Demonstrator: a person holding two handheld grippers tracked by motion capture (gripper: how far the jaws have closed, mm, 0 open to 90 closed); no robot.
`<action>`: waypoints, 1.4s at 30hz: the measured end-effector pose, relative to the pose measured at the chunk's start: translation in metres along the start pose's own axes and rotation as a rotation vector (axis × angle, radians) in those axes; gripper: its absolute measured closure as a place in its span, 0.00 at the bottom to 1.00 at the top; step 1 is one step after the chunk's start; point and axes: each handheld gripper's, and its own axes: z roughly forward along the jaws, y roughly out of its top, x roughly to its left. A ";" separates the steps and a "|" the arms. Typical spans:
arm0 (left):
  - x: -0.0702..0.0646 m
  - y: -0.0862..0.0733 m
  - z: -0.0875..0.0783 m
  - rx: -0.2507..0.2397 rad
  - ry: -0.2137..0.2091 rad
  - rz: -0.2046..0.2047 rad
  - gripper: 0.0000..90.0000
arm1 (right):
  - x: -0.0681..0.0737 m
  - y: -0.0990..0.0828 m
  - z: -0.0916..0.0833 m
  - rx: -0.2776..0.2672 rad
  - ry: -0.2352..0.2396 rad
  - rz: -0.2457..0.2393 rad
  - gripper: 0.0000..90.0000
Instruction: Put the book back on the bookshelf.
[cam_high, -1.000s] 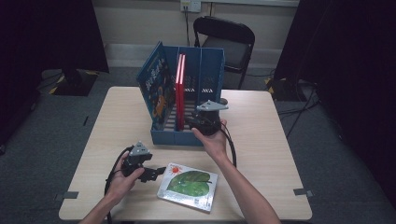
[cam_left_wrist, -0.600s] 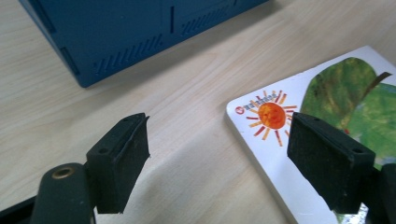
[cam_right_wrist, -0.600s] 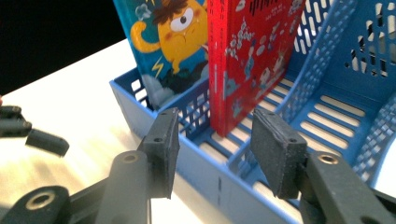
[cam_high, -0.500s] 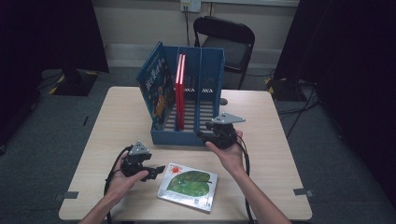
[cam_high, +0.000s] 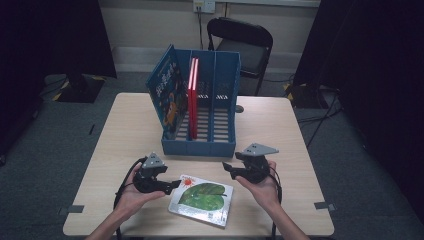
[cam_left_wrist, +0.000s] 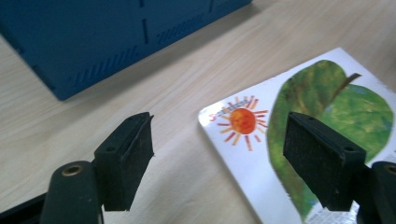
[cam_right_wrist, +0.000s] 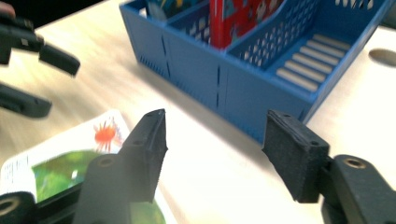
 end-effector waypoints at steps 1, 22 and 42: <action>-0.002 0.000 0.000 0.005 -0.006 0.001 0.26 | 0.000 -0.004 -0.001 0.006 0.009 0.007 0.41; -0.004 -0.020 0.021 0.079 -0.081 -0.003 0.37 | 0.029 -0.074 -0.001 0.185 0.129 0.029 0.31; -0.008 -0.021 0.032 0.080 -0.104 0.019 0.49 | 0.034 -0.082 0.007 0.225 0.145 0.043 0.28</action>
